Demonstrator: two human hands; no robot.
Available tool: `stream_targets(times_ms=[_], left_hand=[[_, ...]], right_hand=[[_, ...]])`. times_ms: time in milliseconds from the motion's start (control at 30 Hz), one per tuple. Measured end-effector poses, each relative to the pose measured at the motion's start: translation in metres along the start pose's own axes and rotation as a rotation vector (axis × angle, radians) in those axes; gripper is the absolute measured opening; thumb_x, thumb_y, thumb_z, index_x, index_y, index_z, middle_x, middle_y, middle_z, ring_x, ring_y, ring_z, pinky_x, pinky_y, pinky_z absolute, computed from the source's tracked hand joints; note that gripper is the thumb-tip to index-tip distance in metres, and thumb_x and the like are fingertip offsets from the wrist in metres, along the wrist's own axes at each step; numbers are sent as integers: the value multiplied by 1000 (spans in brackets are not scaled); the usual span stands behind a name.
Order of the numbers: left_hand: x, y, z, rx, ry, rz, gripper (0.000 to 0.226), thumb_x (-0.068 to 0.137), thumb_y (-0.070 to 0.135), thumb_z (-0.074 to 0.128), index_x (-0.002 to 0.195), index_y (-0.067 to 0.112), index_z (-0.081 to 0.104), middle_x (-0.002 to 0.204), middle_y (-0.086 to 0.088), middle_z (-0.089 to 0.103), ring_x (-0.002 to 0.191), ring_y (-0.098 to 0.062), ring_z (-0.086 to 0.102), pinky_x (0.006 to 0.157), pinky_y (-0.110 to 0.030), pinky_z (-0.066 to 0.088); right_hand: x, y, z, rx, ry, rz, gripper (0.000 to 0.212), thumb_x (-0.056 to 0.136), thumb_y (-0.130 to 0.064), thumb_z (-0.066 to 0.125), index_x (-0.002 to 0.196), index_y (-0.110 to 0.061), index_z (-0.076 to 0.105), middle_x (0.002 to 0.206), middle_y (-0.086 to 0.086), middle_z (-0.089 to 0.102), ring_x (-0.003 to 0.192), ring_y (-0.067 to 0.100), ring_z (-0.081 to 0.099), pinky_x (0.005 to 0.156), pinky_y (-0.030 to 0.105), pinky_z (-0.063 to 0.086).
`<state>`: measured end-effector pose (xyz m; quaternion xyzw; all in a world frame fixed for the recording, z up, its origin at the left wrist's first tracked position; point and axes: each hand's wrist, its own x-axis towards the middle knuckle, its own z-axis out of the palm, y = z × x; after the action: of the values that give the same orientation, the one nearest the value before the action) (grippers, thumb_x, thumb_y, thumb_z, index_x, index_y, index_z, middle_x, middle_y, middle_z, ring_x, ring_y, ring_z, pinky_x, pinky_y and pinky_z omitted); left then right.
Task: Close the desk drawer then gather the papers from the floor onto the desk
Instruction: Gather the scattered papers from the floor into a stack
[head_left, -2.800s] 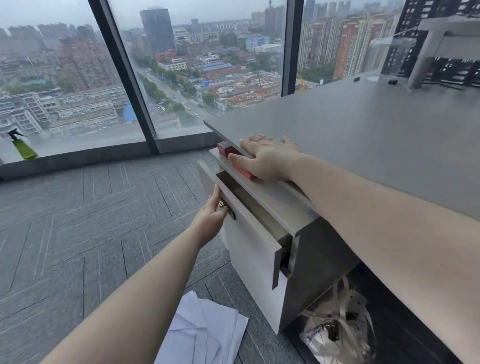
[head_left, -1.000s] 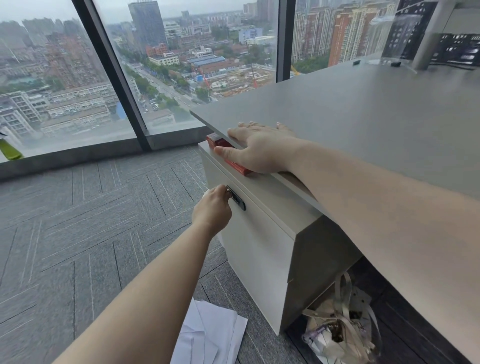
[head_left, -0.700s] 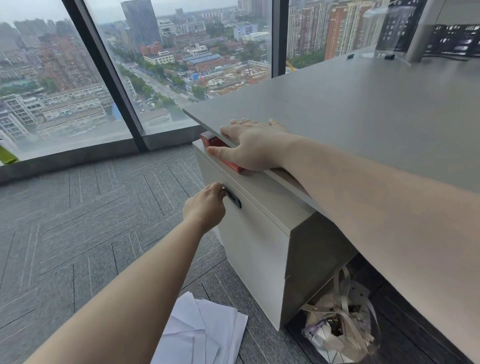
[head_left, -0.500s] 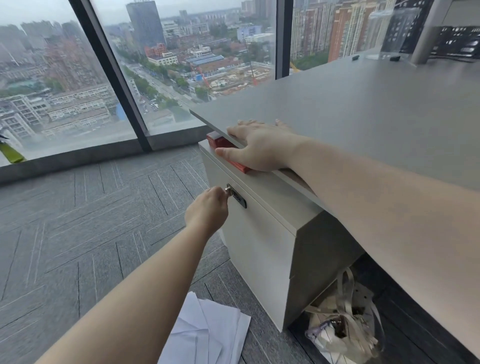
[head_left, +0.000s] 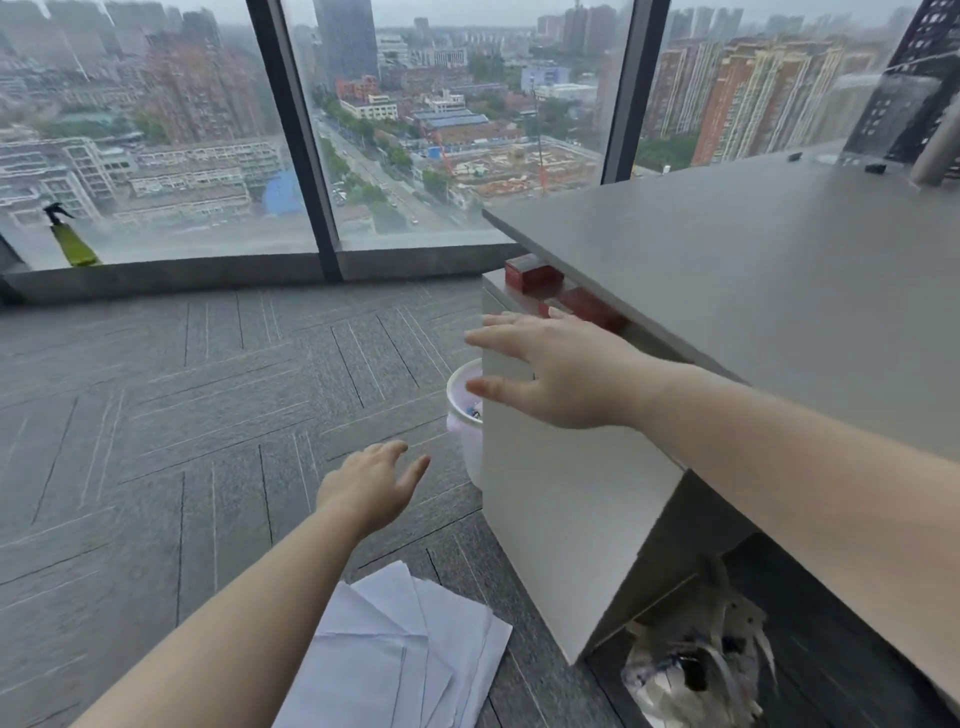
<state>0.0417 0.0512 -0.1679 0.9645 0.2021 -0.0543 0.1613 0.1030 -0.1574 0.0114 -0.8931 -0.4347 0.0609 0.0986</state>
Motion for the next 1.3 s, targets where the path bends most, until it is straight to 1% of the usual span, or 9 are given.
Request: stream_targets(times_ms=[133, 267, 333, 533, 800, 933, 1100, 1200, 1300], left_hand=[[-1, -50, 41, -1, -70, -95, 63, 89, 63, 27, 139, 26, 40, 146, 0, 45, 134, -23, 42, 104, -46, 38], [-5, -103, 102, 0, -148, -219, 58, 91, 59, 28, 136, 25, 42, 143, -1, 47, 130, -26, 44, 101, -45, 38], [-12, -128, 140, 16, -190, -265, 57, 92, 57, 29, 137, 25, 41, 144, -1, 45, 130, -26, 44, 98, -44, 37], [-25, -192, 251, 51, -324, -344, 64, 89, 60, 29, 143, 26, 33, 152, 4, 35, 137, -22, 37, 106, -45, 36], [-29, -225, 356, -154, -403, -696, 64, 90, 56, 34, 147, 30, 22, 155, -1, 27, 138, -30, 32, 106, -50, 31], [-37, -240, 385, -263, -380, -959, 65, 90, 52, 38, 148, 34, 14, 157, -8, 15, 137, -38, 29, 109, -50, 27], [-39, -261, 408, -543, -169, -1368, 80, 89, 37, 55, 151, 26, 7, 154, -22, 11, 130, -45, 36, 107, -49, 33], [-37, -266, 414, -635, -47, -1467, 89, 85, 32, 64, 150, 22, 4, 152, -24, 21, 131, -45, 36, 104, -48, 36], [-35, -271, 420, -679, 85, -1561, 98, 79, 30, 71, 150, 23, 4, 153, -22, 18, 133, -43, 35, 108, -47, 32]], right_hand=[[28, -19, 81, 59, -164, -10, 60, 92, -56, 39, 146, -33, 29, 158, -7, 25, 146, 12, 19, 118, 37, 10], [63, -9, 201, 224, -346, 141, 58, 91, -53, 43, 144, -31, 34, 150, -4, 42, 136, 20, 42, 109, 35, 35], [77, -1, 267, 299, -398, 213, 58, 91, -53, 44, 143, -30, 34, 148, -2, 45, 133, 22, 44, 105, 37, 39], [91, 25, 435, 505, -540, 435, 65, 89, -50, 47, 147, -28, 27, 153, 2, 37, 137, 26, 39, 110, 41, 35], [59, 49, 557, 640, -653, 713, 70, 91, -44, 52, 150, -25, 21, 157, 6, 28, 141, 27, 33, 111, 34, 28], [45, 61, 589, 661, -632, 868, 75, 87, -43, 57, 150, -27, 18, 154, 14, 30, 139, 33, 35, 112, 40, 31], [38, 71, 614, 675, -490, 1104, 76, 87, -34, 61, 149, -27, 19, 148, 21, 31, 131, 39, 40, 106, 43, 36], [35, 73, 630, 708, -375, 1255, 81, 85, -29, 64, 149, -28, 14, 146, 19, 33, 127, 40, 43, 103, 46, 41], [39, 74, 641, 697, -234, 1379, 79, 80, -24, 68, 145, -22, 23, 140, 20, 36, 120, 41, 49, 101, 48, 43]])
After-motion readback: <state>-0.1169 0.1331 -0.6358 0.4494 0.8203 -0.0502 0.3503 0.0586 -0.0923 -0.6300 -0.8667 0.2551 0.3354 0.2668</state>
